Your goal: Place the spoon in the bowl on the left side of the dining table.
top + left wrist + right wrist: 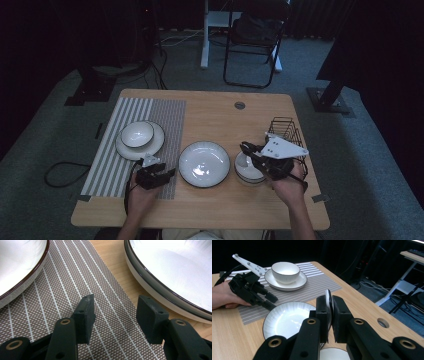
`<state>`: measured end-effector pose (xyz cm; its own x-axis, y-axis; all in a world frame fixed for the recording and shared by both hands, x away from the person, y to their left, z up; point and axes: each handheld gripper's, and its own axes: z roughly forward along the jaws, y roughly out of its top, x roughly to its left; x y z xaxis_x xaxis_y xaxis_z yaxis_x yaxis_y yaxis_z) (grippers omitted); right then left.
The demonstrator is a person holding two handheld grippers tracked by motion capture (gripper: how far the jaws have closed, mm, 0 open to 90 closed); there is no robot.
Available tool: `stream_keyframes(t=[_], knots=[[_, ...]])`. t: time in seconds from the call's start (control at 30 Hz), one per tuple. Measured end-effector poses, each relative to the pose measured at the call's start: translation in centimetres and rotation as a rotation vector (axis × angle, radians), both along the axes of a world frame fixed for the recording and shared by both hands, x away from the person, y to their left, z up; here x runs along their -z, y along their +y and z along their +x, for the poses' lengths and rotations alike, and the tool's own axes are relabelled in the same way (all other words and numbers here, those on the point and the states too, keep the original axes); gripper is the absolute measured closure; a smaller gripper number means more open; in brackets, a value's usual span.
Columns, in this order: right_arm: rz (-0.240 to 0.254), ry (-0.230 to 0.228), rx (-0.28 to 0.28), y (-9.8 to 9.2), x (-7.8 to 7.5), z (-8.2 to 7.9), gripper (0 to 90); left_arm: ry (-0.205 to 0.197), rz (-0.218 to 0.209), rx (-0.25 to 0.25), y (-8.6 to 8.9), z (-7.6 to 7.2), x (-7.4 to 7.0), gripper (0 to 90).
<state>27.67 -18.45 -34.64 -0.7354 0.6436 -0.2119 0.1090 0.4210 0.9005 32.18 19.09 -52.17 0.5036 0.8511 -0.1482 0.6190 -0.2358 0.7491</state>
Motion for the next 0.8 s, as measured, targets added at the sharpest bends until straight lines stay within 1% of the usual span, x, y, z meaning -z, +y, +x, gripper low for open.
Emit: stream_keyframes(t=[0.27, 0.4, 0.43, 0.53, 0.7, 0.8], knots=[[0.012, 0.005, -0.029, 1.4, 0.1, 0.6, 84.5, 0.000, 0.000, 0.000, 0.0, 0.0, 0.0, 50.1], [0.012, 0.005, -0.045, 2.1, 0.1, 0.8, 84.5, 0.000, 0.001, 0.000, 0.0, 0.0, 0.0, 50.1], [0.012, 0.007, -0.057, 2.7, 0.2, 1.0, 84.5, 0.000, 0.002, 0.001, 0.0, 0.0, 0.0, 50.1], [0.012, 0.006, -0.063, 3.1, 0.2, 1.2, 84.5, 0.001, 0.001, 0.001, 0.0, 0.0, 0.0, 50.0], [0.017, 0.012, -0.088, 4.1, 0.2, 1.6, 84.5, 0.002, -0.003, -0.001, 0.0, 0.0, 0.0, 50.1], [0.025, 0.027, -0.105, 4.7, 0.3, 2.0, 84.5, 0.002, -0.002, -0.001, 0.0, 0.0, 0.0, 50.1]])
